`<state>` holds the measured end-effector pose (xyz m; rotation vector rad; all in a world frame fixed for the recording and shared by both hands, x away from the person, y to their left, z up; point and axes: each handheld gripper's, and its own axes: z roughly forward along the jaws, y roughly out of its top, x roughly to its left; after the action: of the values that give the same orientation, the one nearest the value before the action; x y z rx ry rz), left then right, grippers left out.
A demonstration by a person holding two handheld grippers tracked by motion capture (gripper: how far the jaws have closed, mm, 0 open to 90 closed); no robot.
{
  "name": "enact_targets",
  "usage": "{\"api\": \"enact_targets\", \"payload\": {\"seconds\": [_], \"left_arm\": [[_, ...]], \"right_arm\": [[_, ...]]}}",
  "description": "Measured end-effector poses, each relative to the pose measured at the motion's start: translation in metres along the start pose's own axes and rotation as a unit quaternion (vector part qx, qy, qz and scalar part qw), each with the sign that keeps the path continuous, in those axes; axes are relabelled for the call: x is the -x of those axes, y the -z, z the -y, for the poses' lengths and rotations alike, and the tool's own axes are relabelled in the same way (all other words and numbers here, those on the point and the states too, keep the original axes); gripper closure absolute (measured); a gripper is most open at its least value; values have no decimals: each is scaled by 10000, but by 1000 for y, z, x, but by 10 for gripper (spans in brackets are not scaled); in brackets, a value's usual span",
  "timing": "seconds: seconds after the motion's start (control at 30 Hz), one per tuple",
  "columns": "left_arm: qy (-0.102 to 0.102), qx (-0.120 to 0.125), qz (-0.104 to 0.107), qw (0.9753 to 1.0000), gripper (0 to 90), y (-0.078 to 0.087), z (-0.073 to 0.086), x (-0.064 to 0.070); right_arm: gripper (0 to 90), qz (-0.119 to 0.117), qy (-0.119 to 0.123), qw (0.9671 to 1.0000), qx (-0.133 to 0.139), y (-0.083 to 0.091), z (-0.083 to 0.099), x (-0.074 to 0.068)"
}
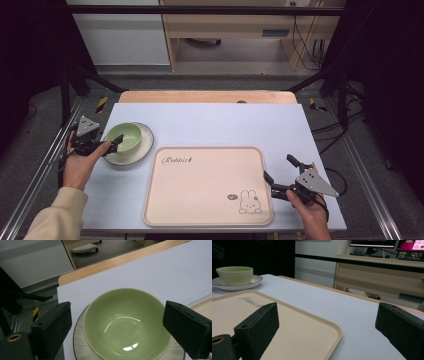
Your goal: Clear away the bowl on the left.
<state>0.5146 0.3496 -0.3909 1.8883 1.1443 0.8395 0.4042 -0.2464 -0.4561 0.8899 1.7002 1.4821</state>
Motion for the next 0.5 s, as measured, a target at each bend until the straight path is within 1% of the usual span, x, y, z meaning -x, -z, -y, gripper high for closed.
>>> {"api": "enact_targets", "payload": {"seconds": [0.07, 0.1, 0.2, 0.3, 0.37, 0.4, 0.43, 0.5], "left_arm": [[35, -44, -39, 10000, 85, -2, 1, -3], [60, -110, -46, 9999, 85, -3, 2, -4], [264, -172, -54, 9995, 85, -7, 5, -8], [365, -273, -97, 9989, 86, -11, 7, -11], [400, -299, -153, 9986, 90, -11, 8, -12], [402, -301, -214, 9985, 98, -11, 8, -13], [448, -296, -251, 9982, 107, -11, 8, -14], [512, -308, -250, 9979, 122, -12, 8, -14]], "right_arm": [[52, 4, 15, 10000, -8, 0, 0, 0], [52, 4, 15, 10000, -8, 0, 0, 0], [51, 1, 14, 10000, -15, 0, 0, -1], [52, 16, 8, 10000, -16, -1, 0, -1], [52, 15, 17, 10000, -23, -1, 0, 0], [52, 15, 20, 10000, -24, 0, 0, 0], [52, 22, 5, 10000, -23, 0, 0, -1], [52, 20, 4, 10000, -37, 0, 0, 0]]}}
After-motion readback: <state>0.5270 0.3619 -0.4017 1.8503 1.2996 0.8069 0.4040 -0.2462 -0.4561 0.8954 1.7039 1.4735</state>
